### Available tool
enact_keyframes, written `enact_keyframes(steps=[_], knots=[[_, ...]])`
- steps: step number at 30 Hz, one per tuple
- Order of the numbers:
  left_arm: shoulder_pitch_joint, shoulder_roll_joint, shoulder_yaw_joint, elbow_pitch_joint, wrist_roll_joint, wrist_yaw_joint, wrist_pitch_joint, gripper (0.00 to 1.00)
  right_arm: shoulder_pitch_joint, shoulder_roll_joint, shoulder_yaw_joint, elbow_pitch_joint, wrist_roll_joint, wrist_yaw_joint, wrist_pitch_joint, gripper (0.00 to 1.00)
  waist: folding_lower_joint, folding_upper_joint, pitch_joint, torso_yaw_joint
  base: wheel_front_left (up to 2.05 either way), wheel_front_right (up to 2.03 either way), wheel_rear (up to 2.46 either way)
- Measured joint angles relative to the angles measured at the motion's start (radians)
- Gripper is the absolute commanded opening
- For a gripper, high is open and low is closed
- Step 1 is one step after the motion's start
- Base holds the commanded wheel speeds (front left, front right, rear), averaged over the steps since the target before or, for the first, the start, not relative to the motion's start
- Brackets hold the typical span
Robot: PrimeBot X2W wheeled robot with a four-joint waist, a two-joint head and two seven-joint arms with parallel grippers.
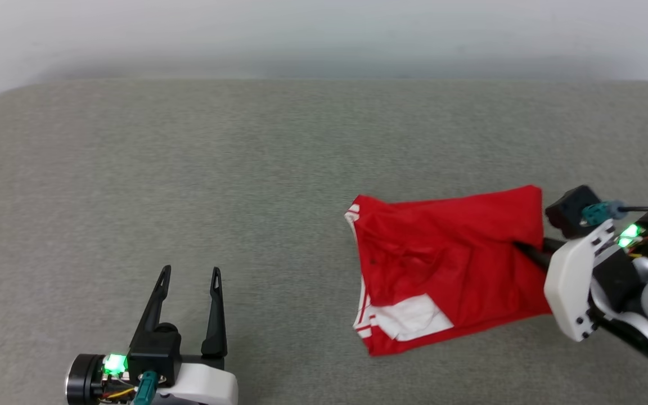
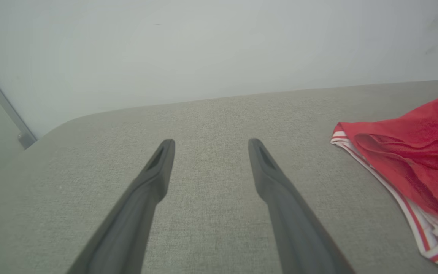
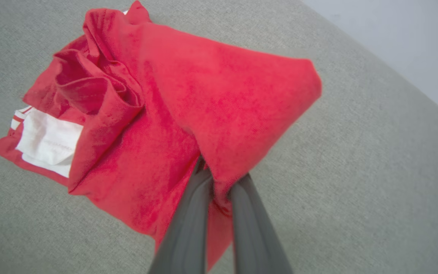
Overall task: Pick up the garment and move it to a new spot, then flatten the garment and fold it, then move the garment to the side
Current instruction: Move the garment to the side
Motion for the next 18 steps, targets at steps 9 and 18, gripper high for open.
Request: enact_keyframes(steps=[9,18], knots=[[-0.031,0.024,0.01,-0.019,0.008,0.005,0.0,1.0,-0.06,-0.098,-0.049,-0.026,-0.025,0.0,-0.009,0.0,0.0,0.0,0.044,-0.116,0.0,0.0,0.0],[-0.08,0.036,0.008,-0.059,0.018,0.01,0.0,1.0,-0.086,-0.149,-0.163,-0.004,-0.062,0.0,0.008,0.0,0.0,0.0,0.132,-0.167,0.0,0.0,0.0]])
